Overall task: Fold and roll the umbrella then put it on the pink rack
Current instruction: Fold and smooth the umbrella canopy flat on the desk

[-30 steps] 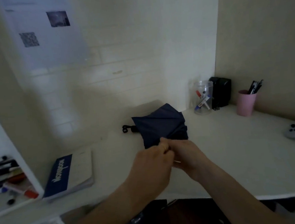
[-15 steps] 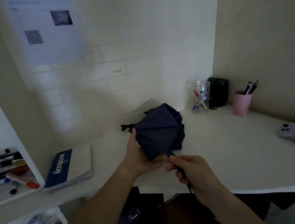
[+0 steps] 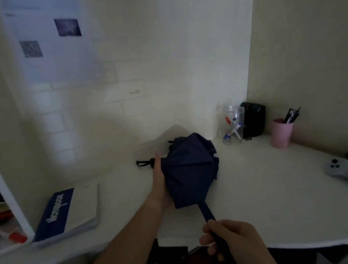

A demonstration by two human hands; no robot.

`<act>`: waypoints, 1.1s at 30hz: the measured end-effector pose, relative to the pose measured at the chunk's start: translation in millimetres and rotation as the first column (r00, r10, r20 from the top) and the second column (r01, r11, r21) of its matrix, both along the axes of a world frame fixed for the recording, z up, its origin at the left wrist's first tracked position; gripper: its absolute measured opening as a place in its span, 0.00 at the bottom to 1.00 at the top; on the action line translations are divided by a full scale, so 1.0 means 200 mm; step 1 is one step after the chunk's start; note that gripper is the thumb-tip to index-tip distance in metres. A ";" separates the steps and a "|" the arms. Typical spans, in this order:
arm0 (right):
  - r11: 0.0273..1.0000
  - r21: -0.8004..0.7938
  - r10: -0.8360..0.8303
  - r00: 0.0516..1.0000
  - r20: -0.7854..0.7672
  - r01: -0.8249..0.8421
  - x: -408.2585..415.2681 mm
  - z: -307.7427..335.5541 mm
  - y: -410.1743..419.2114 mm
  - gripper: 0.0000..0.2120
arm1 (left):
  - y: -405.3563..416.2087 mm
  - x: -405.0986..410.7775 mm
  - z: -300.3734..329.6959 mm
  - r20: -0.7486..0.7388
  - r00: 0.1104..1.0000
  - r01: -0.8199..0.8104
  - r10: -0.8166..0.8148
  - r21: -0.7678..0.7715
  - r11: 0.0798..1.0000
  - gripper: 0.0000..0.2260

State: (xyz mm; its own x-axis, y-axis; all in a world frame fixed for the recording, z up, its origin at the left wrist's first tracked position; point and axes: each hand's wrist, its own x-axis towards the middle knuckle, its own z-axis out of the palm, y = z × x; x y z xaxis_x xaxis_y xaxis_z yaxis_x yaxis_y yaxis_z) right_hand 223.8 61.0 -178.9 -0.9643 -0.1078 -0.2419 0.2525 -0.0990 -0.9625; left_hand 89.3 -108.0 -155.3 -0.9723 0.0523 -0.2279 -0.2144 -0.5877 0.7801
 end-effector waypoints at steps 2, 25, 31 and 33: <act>0.998 -0.053 -0.020 0.999 0.047 0.023 0.02 -0.07 -0.02 0.11 | -0.08 0.06 -0.02 0.008 0.997 0.078 -0.077 -0.104 0.992 0.26; 0.596 0.612 0.310 0.555 -0.772 0.520 -0.12 -0.09 -0.04 0.05 | -0.30 0.47 -0.30 -0.353 0.927 -0.347 -0.126 -0.935 0.067 0.26; 0.264 0.900 0.685 0.589 -0.429 0.348 -0.49 -0.19 -0.03 0.23 | -0.37 0.35 -0.33 -0.290 0.922 -0.306 -0.256 -0.952 -0.023 0.26; 0.210 0.927 0.678 0.636 -0.368 0.312 -0.57 -0.20 -0.02 0.24 | -0.38 0.25 -0.33 -0.263 0.917 -0.290 -0.300 -0.956 -0.048 0.27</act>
